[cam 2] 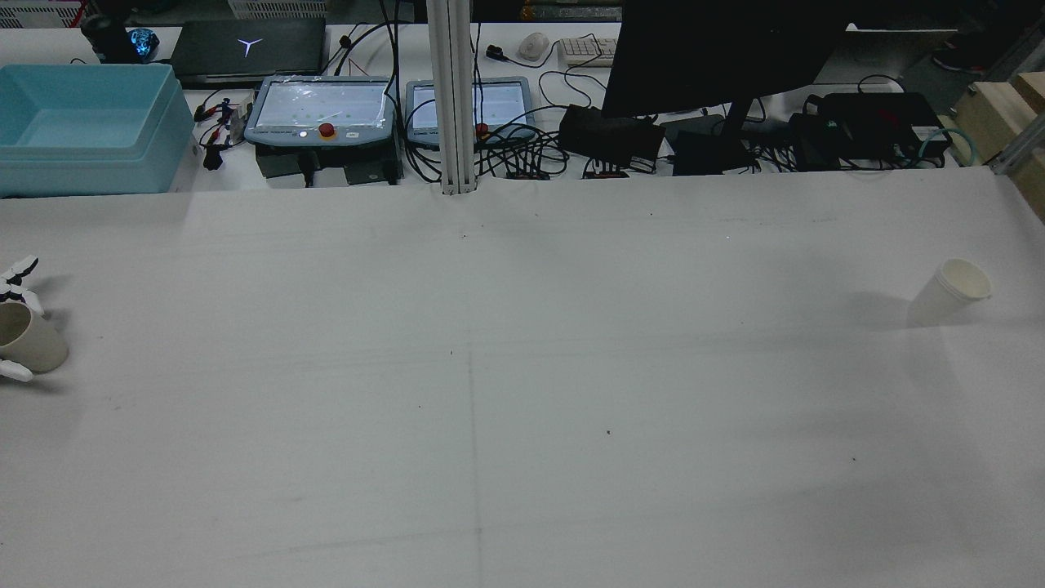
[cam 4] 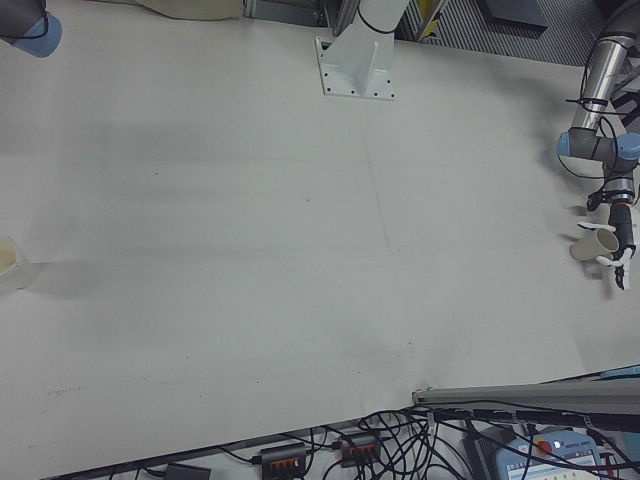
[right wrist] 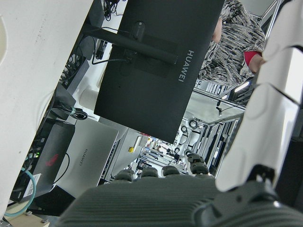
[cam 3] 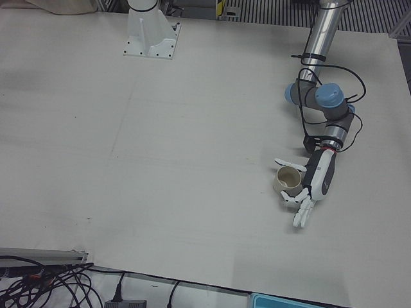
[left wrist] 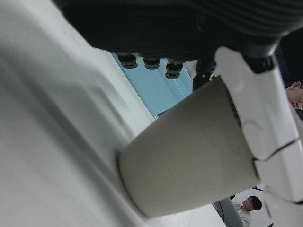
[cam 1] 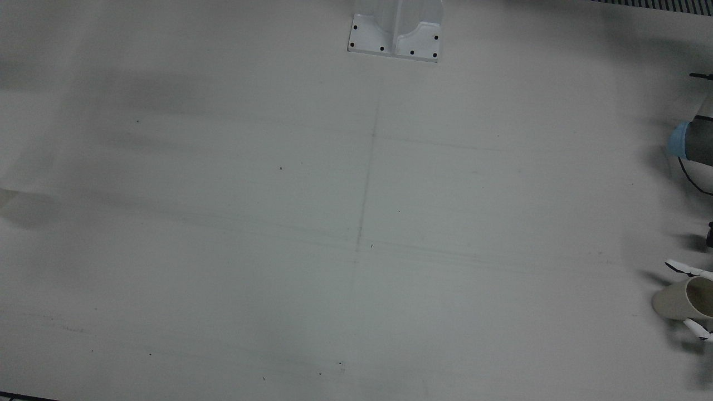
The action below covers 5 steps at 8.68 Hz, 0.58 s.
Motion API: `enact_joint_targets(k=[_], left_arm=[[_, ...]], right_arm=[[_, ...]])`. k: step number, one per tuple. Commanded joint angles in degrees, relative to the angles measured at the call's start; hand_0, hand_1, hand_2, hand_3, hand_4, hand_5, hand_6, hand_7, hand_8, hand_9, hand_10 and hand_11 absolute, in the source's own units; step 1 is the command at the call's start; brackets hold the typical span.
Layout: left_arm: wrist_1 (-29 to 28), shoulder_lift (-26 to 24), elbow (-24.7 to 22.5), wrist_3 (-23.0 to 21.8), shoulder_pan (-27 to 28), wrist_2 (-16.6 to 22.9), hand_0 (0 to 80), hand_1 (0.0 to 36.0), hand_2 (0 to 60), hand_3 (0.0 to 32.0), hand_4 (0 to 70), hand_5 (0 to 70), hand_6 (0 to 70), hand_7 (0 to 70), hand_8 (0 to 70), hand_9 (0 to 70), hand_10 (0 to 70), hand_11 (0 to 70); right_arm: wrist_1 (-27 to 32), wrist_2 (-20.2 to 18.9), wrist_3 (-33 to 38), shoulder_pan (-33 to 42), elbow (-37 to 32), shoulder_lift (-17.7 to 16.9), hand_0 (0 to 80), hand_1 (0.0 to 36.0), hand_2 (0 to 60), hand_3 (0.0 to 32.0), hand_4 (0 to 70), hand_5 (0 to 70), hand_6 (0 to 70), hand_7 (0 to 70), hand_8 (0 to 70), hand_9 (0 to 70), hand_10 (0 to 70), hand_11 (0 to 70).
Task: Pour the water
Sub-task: 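Close the left hand around the white paper cup nearest it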
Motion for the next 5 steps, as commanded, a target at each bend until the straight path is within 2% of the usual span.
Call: enact_joint_targets(k=[1,2,3,4,5], left_arm=[[0.1,0.0,-0.3,-0.4,0.0,0.0,49.2,10.9,5.8,0.0,32.4,48.2,5.5,5.6,1.5,2.4,1.6,3.4],[0.1,0.0,-0.3,-0.4,-0.1,0.0,49.6,11.8,7.9,0.0,32.7,48.0,5.7,5.9,1.5,2.3,1.6,3.4],[0.1,0.0,-0.3,-0.7,-0.1,0.0,49.6,14.3,17.2,0.0,32.8,47.8,5.9,6.0,1.6,2.3,1.7,3.7],[0.2,0.0,-0.3,-1.1,-0.1,0.0,47.4,22.1,57.0,0.0,32.9,47.7,6.1,6.3,1.8,2.6,2.1,4.4],[0.2,0.0,-0.3,-1.3,-0.1,0.0,43.8,30.1,60.0,0.0,33.5,48.2,6.4,6.8,2.0,2.8,2.3,4.9]], right_arm=[[0.1,0.0,0.0,0.5,0.0,-0.2,48.9,16.1,4.9,0.0,1.5,7.8,0.0,0.0,0.0,0.0,0.0,0.0],[0.2,0.0,0.0,0.6,0.1,-0.2,49.0,16.2,5.0,0.0,1.3,7.7,0.0,0.0,0.0,0.0,0.0,0.0],[0.1,0.0,0.0,0.8,0.3,-0.2,48.8,16.2,5.0,0.0,1.3,7.7,0.0,0.0,0.0,0.0,0.0,0.0],[0.2,0.0,0.0,0.9,0.3,-0.2,49.0,16.2,4.8,0.0,1.3,7.7,0.0,0.0,0.0,0.0,0.0,0.0],[0.2,0.0,0.0,1.0,0.3,-0.3,49.0,16.2,4.7,0.0,1.3,7.8,0.0,0.0,0.0,0.0,0.0,0.0]])
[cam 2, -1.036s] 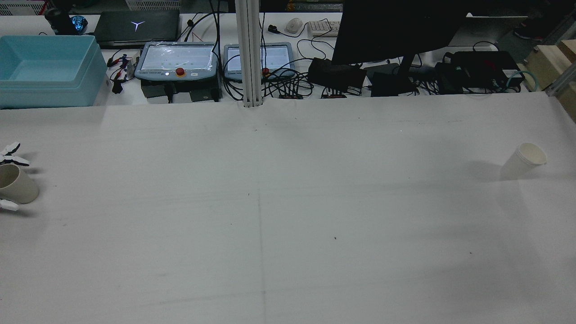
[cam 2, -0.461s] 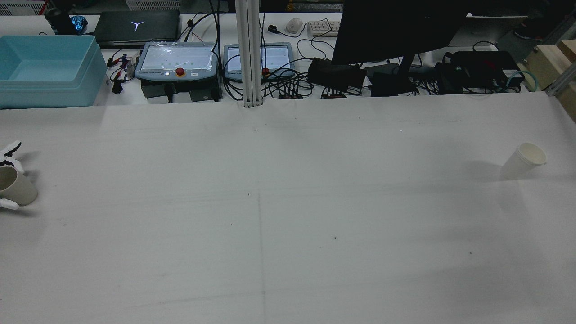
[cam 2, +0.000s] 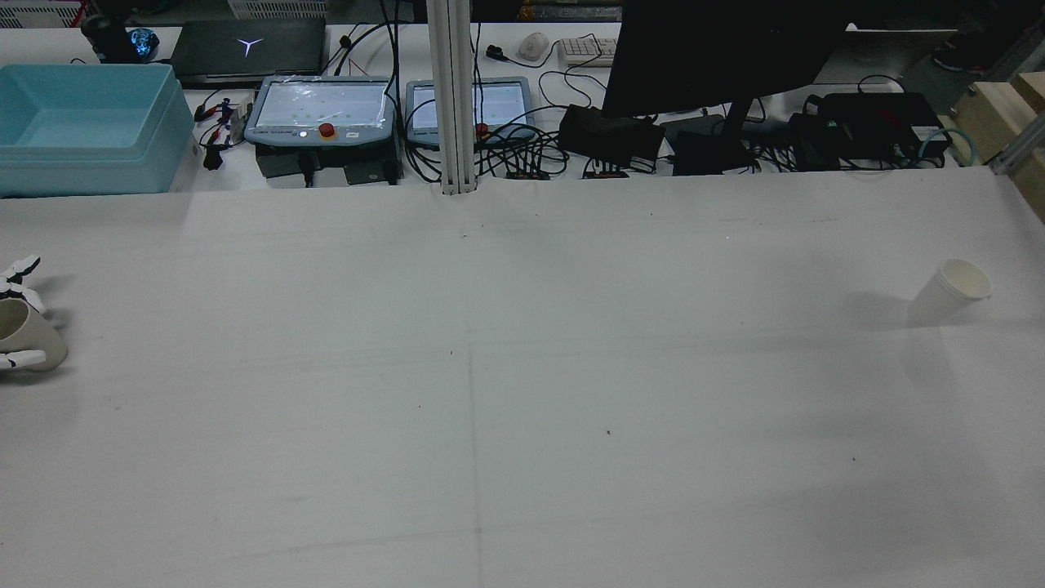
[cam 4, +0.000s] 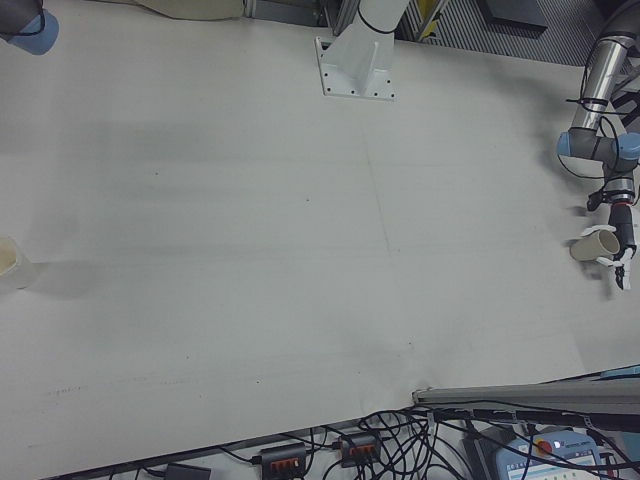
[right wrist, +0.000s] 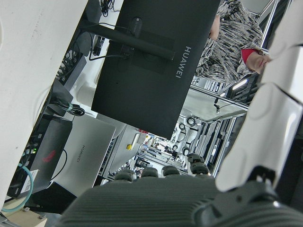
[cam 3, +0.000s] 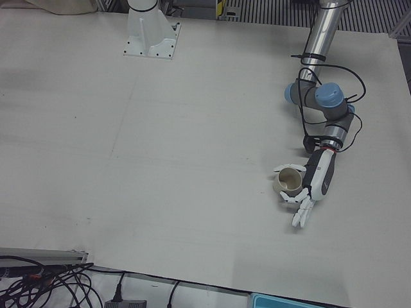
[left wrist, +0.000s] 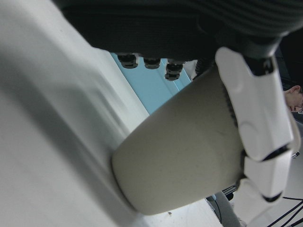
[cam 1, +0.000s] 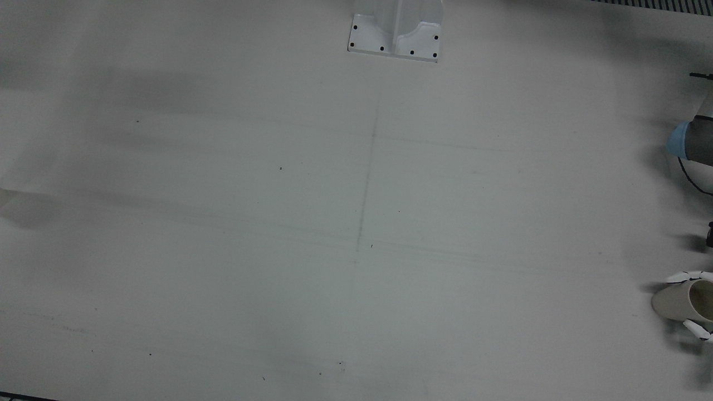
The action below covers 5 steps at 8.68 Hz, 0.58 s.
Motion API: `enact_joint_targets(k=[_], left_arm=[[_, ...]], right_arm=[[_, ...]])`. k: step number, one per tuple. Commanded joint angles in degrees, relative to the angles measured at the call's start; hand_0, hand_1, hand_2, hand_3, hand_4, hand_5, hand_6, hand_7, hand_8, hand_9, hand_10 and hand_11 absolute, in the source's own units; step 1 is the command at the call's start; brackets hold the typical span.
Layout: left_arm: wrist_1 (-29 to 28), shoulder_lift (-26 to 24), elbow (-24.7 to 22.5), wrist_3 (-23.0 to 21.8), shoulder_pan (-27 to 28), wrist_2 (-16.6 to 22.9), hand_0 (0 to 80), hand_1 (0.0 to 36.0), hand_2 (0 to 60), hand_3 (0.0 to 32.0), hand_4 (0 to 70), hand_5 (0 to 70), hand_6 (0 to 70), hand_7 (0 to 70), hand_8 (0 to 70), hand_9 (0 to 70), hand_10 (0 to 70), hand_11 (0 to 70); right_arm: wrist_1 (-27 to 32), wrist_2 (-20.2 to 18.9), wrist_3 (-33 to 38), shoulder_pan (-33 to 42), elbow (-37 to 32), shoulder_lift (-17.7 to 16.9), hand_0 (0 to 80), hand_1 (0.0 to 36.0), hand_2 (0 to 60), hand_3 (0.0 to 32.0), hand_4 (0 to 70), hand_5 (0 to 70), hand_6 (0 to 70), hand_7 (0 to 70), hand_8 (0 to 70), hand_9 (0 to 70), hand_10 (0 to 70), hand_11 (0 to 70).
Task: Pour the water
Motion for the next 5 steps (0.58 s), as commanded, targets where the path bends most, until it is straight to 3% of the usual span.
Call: enact_joint_targets(k=[1,3,5], left_arm=[[0.2,0.0,0.0,-1.5,0.0,0.0,41.6,31.5,60.0,0.0,33.9,48.4,6.3,6.9,2.0,2.8,2.4,5.0],[3.2,0.0,-3.5,-3.9,0.0,0.1,40.5,32.3,60.0,0.0,34.4,48.2,6.2,7.0,1.9,2.9,2.4,5.0],[11.2,0.7,-15.0,-4.9,-0.1,0.1,41.8,32.0,60.0,0.0,34.6,47.3,5.9,6.7,1.7,2.5,2.1,4.6]], right_arm=[[0.0,0.1,0.0,0.3,0.2,0.0,49.1,16.3,4.7,0.0,1.2,7.9,0.0,0.0,0.0,0.0,0.0,0.0],[0.1,0.1,0.0,1.0,0.2,0.0,49.3,16.4,4.6,0.0,1.0,7.3,0.0,0.0,0.0,0.0,0.0,0.0],[0.1,0.0,-0.2,1.9,0.2,0.0,49.3,16.4,4.3,0.0,1.0,6.7,0.0,0.0,0.0,0.0,0.0,0.0]])
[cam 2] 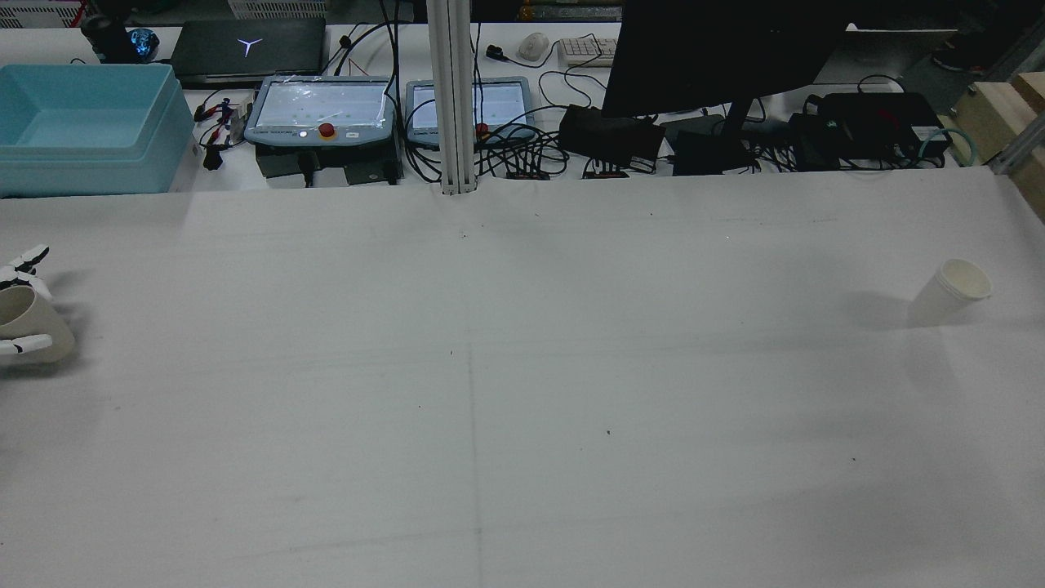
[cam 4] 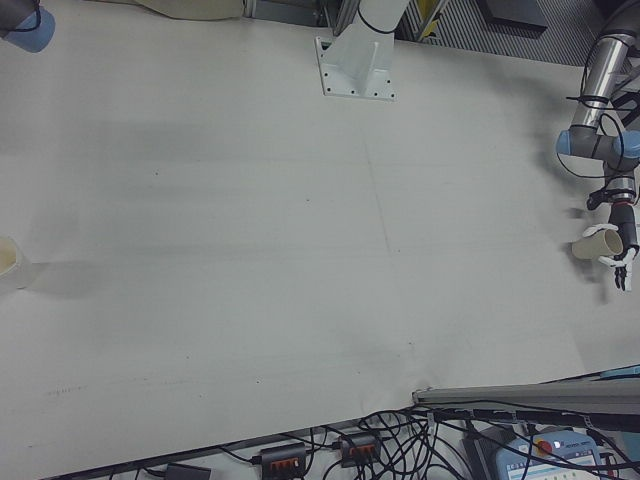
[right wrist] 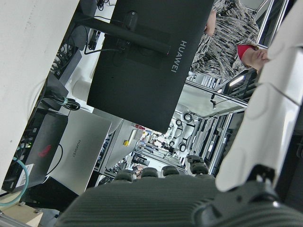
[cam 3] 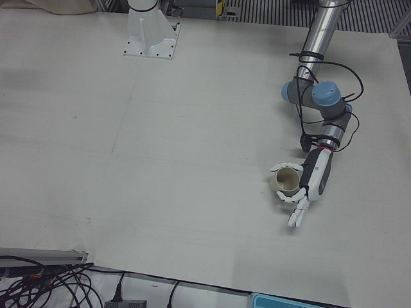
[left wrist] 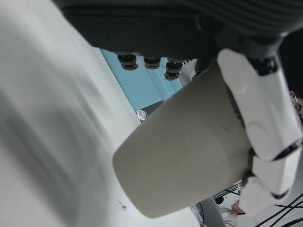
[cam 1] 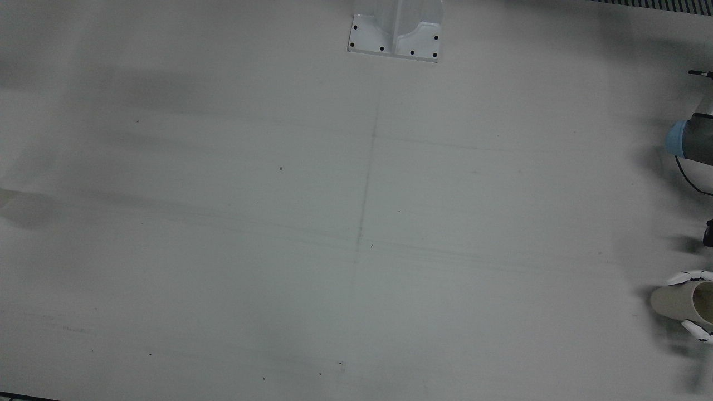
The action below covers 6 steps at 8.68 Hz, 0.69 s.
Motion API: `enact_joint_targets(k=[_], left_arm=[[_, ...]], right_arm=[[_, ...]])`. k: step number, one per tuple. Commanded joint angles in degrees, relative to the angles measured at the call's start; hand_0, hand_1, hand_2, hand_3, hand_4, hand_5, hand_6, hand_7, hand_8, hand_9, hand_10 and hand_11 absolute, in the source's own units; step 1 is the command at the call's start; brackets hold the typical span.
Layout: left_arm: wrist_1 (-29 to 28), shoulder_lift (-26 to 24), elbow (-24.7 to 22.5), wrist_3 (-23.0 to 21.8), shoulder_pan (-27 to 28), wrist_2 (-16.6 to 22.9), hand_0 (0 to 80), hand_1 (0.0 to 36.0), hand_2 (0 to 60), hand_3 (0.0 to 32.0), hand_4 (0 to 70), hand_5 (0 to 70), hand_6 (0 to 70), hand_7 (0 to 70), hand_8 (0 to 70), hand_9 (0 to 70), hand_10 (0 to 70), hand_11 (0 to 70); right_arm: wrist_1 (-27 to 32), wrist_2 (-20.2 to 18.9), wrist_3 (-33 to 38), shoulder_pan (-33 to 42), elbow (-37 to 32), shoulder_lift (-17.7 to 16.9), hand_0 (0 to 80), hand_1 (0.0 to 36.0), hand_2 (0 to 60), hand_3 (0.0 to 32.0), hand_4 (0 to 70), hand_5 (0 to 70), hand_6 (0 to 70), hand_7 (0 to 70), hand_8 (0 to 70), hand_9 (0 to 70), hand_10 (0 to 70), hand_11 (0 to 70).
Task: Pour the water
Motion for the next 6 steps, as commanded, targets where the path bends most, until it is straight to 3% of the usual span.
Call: enact_joint_targets(k=[1,2,3,5,6], left_arm=[[12.7,0.5,-16.9,-1.3,-0.1,0.1,42.4,32.0,60.0,0.0,34.4,47.0,5.8,6.5,1.6,2.3,2.0,4.6],[17.3,0.0,-21.7,-1.2,0.0,0.1,43.0,32.3,60.0,0.0,34.4,47.2,5.7,6.4,1.4,2.1,1.9,4.5],[20.5,-0.1,-25.7,-1.2,0.1,0.2,43.3,32.8,60.0,0.0,34.4,47.5,5.8,6.5,1.4,2.0,1.9,4.4],[27.7,-0.1,-33.7,-1.3,0.0,0.4,43.9,33.5,60.0,0.0,34.7,48.0,5.9,6.6,1.2,1.8,1.9,4.5],[29.7,-0.3,-36.1,-1.3,0.0,0.4,43.9,33.7,60.0,0.0,35.0,48.0,5.9,6.6,1.1,1.6,1.8,4.4]], right_arm=[[0.4,-0.1,-1.1,0.9,-0.6,-1.0,49.5,16.6,4.2,0.0,1.1,6.4,0.0,0.0,0.0,0.0,0.0,0.0],[2.6,-0.1,-3.1,0.3,-2.9,-1.7,49.5,16.5,4.2,0.0,1.0,5.2,0.0,0.0,0.0,0.0,0.0,0.0],[10.2,-0.9,-4.5,-1.2,-12.1,-1.6,49.1,16.4,4.6,0.0,0.9,3.4,0.0,0.0,0.0,0.0,0.0,0.0],[28.3,-1.3,-5.2,-3.3,-33.0,2.6,49.3,17.3,8.2,0.0,1.7,3.6,0.0,0.0,0.0,0.0,0.0,0.0],[31.5,-1.3,-5.4,-4.0,-37.4,3.9,50.7,18.8,8.9,0.0,3.3,5.7,0.0,0.0,0.0,0.0,0.0,0.0]])
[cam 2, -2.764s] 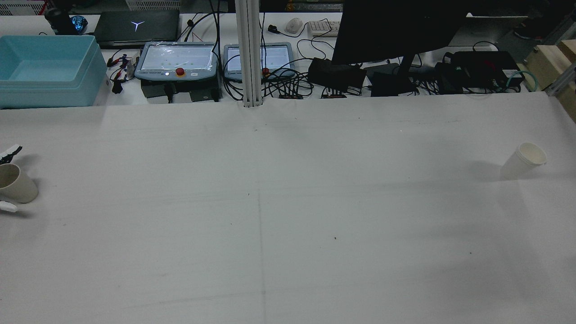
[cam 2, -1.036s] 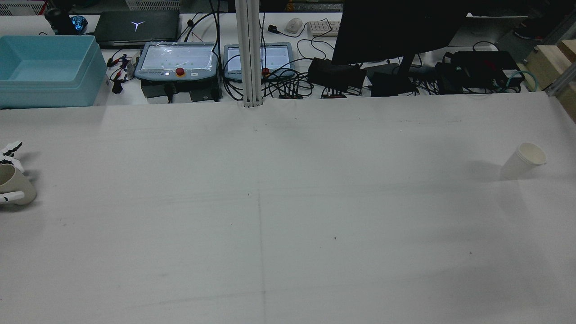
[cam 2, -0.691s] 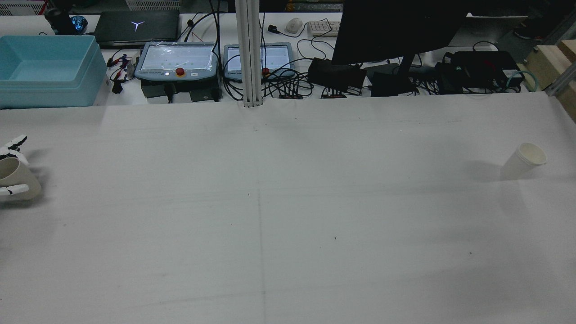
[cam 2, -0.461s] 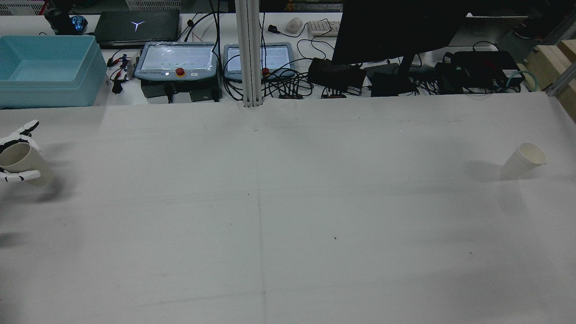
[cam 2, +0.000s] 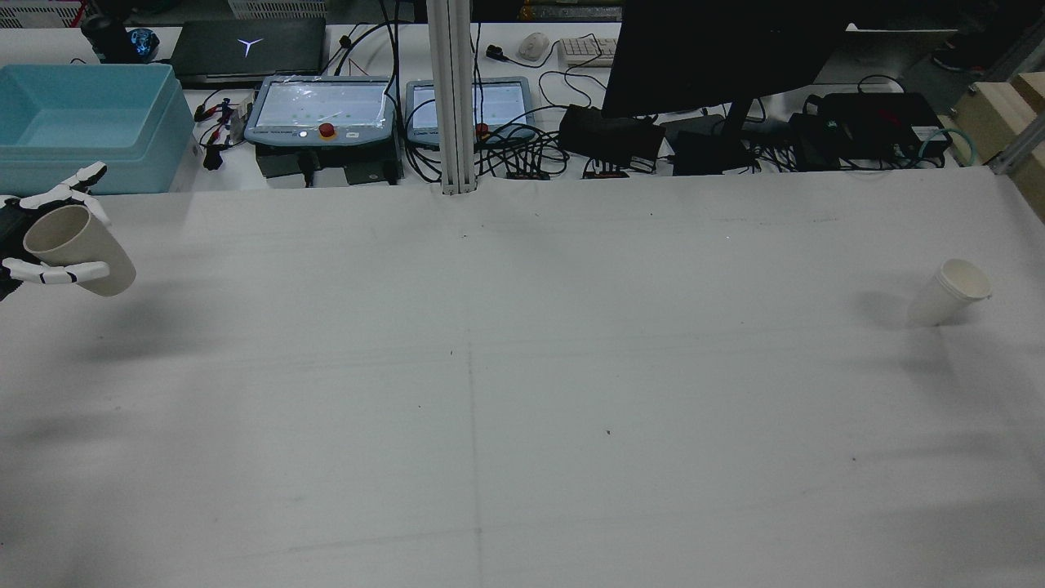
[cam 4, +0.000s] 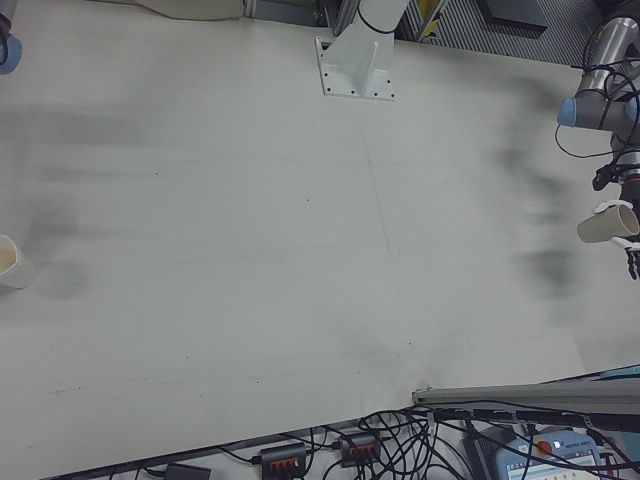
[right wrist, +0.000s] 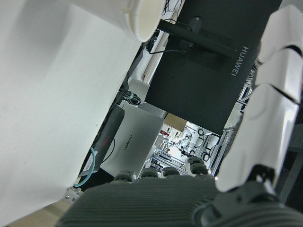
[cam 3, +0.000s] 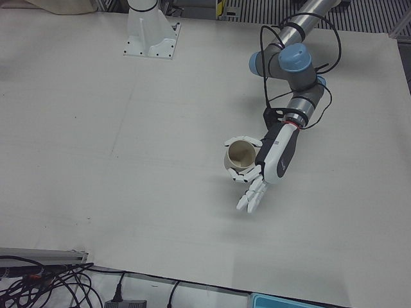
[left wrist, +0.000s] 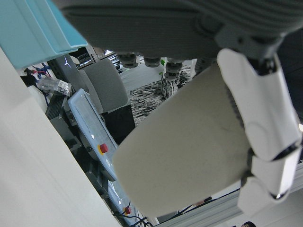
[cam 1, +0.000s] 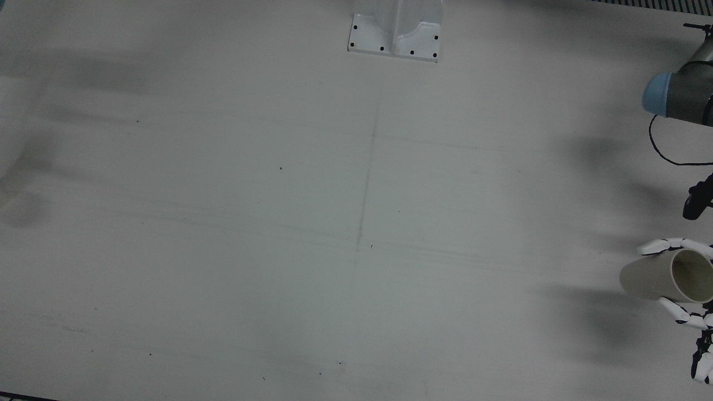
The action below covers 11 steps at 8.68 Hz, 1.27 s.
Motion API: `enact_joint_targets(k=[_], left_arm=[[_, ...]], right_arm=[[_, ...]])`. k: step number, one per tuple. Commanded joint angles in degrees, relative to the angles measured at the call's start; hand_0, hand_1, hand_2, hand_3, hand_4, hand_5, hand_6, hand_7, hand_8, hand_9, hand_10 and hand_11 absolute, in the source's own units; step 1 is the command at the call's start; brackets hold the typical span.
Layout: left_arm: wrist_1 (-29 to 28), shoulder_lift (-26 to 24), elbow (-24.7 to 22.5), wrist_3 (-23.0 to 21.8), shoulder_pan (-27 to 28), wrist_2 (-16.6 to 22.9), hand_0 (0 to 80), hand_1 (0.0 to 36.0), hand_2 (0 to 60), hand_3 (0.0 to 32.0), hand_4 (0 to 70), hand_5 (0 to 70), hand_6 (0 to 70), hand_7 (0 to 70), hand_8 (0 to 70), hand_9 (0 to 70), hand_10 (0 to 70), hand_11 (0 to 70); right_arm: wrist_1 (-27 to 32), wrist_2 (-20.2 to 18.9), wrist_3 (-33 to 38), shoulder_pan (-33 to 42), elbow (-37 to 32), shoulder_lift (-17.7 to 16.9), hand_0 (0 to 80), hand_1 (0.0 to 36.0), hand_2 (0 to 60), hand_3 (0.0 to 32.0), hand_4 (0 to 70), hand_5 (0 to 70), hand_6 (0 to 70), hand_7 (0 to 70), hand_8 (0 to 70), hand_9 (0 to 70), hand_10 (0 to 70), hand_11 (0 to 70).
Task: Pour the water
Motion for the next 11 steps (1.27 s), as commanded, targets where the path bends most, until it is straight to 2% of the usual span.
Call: enact_joint_targets(k=[1,4,5,6,9,11], left_arm=[[8.3,-1.9,-8.3,-0.2,-0.2,-0.1,44.3,34.1,60.0,0.0,35.3,48.1,6.0,6.6,1.0,1.5,1.8,4.4],[10.3,-2.2,-8.7,-4.2,-0.4,-0.2,45.4,35.1,60.0,0.0,35.6,48.9,6.1,6.7,0.8,1.1,1.7,4.3],[10.3,-2.2,-8.6,-4.6,-0.7,-0.2,45.2,35.1,60.0,0.0,35.5,48.9,6.0,6.7,0.8,1.1,1.8,4.4],[10.3,-2.2,-8.5,-4.7,-0.7,-0.2,45.1,35.1,60.0,0.0,35.3,48.7,6.0,6.6,0.8,1.0,1.8,4.5],[10.3,-2.2,-8.4,-4.8,-1.8,-0.2,44.7,34.1,60.0,0.0,35.1,48.1,5.9,6.4,0.9,1.2,1.8,4.4],[10.4,-2.1,-8.0,-6.1,-2.6,-0.1,44.7,33.6,60.0,0.0,35.1,47.8,5.8,6.3,0.9,1.3,1.8,4.4]], right_arm=[[14.2,-0.2,-1.5,-2.2,-17.4,4.0,51.2,19.4,8.9,0.0,3.9,6.9,0.0,0.0,0.0,0.0,0.0,0.0],[14.3,0.4,-6.0,-6.1,-19.0,7.6,50.6,18.7,8.4,0.0,2.7,4.7,0.0,0.0,0.0,0.0,0.0,0.0],[14.4,0.5,-6.7,-8.0,-23.9,11.5,51.1,19.3,8.3,0.0,2.3,4.4,0.0,0.0,0.0,0.0,0.0,0.0],[14.5,1.0,-6.9,-9.4,-26.8,13.4,51.1,19.2,7.8,0.0,2.3,5.0,0.0,0.0,0.0,0.0,0.0,0.0],[14.4,6.7,-7.0,-15.6,-26.3,13.5,51.2,19.4,7.9,0.0,1.9,4.1,0.0,0.0,0.0,0.0,0.0,0.0],[14.4,6.7,-7.1,-17.0,-26.0,13.6,52.1,20.2,7.7,0.0,2.0,4.3,0.0,0.0,0.0,0.0,0.0,0.0]])
